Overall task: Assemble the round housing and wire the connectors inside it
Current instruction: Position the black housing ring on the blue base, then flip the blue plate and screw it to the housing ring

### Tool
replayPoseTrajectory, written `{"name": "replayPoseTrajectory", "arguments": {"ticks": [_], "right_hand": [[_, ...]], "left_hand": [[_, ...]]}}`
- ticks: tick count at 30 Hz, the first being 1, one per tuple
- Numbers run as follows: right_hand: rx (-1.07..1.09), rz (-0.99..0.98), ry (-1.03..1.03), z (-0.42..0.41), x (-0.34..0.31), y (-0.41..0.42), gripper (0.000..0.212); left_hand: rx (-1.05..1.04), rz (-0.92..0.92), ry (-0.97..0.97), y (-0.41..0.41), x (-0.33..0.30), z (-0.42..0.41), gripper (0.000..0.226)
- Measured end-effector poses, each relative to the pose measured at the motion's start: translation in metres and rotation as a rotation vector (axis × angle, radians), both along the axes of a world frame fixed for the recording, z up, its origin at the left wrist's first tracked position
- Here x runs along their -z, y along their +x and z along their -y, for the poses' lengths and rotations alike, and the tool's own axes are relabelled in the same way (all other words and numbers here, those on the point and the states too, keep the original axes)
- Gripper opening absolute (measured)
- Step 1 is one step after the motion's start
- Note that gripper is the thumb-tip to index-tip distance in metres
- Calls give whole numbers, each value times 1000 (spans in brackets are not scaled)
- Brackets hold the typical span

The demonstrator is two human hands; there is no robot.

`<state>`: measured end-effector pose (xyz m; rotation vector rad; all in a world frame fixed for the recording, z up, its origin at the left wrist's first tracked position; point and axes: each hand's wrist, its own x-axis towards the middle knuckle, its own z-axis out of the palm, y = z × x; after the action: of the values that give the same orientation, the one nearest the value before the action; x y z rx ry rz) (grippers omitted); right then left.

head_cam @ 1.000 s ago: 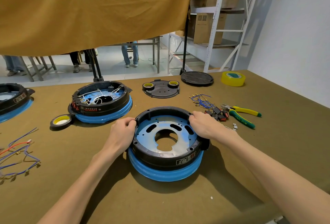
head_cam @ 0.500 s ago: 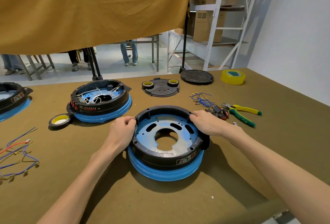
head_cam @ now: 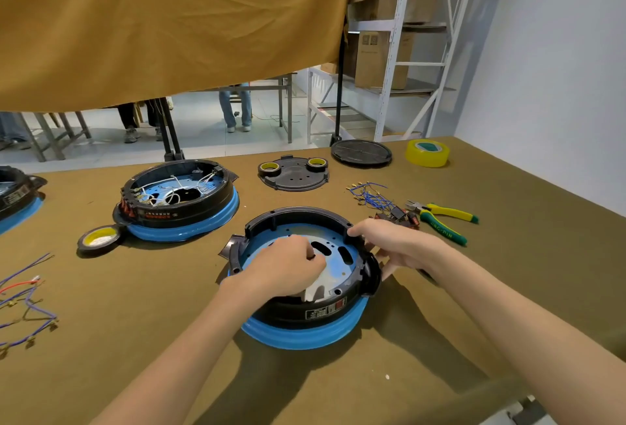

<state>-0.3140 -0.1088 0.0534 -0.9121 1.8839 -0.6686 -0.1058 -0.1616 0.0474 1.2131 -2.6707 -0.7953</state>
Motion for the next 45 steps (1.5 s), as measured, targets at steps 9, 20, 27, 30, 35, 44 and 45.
{"name": "replayPoseTrajectory", "arguments": {"ticks": [9, 20, 27, 30, 35, 44, 45], "right_hand": [[81, 242, 26, -13, 2, 4, 30], [62, 290, 42, -8, -2, 0, 61], [178, -537, -290, -38, 3, -58, 21], [181, -787, -190, -55, 19, -75, 23], [180, -760, -172, -60, 31, -88, 32], [174, -607, -115, -63, 28, -108, 40], [176, -587, -101, -63, 27, -109, 41]], "left_hand": [[-93, 93, 301, -30, 8, 28, 88], [-90, -73, -41, -37, 13, 12, 58], [74, -159, -131, -38, 7, 5, 57], [92, -174, -127, -39, 11, 6, 53], [73, -279, -95, -38, 18, 9, 51], [62, -276, -96, -38, 18, 7, 49], [61, -274, -96, -38, 17, 6, 49]]}}
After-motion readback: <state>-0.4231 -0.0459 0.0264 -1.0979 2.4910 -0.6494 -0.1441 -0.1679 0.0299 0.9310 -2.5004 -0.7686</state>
